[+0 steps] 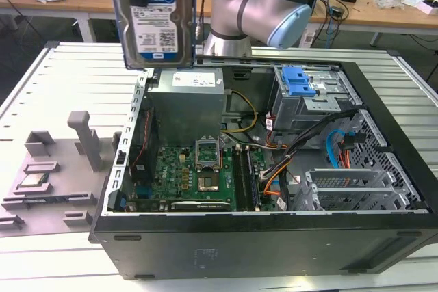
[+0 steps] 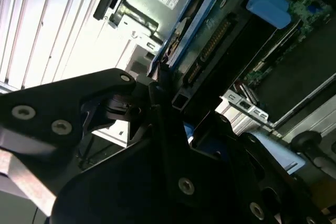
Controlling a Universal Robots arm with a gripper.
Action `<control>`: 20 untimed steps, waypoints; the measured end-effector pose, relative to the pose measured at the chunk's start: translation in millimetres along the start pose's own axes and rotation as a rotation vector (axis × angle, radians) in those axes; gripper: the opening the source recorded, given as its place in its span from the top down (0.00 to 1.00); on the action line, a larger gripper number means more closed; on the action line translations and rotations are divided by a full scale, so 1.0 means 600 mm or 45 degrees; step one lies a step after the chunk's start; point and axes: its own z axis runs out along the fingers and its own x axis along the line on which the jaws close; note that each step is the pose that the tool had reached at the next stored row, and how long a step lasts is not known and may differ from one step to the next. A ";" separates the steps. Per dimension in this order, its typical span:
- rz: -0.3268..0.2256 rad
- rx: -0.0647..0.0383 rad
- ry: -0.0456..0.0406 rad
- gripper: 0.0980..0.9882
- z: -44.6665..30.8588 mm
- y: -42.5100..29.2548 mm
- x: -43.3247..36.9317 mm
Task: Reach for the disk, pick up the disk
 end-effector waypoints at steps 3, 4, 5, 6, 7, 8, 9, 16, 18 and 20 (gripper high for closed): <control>0.000 0.000 0.000 0.70 -0.003 -0.079 0.002; 0.000 0.000 0.000 0.70 -0.004 -0.106 0.003; 0.000 0.000 0.000 0.70 -0.005 -0.127 0.003; 0.000 0.000 0.000 0.70 -0.005 -0.134 0.004; 0.000 0.000 0.000 0.70 -0.006 -0.143 0.004; 0.000 0.000 0.000 0.70 -0.006 -0.155 0.004; 0.000 0.000 0.000 0.70 -0.007 -0.164 0.004; 0.000 0.000 0.000 0.70 -0.010 -0.243 0.007; 0.000 0.000 0.000 0.70 -0.010 -0.253 0.007; 0.000 0.000 0.000 0.70 -0.010 -0.253 0.007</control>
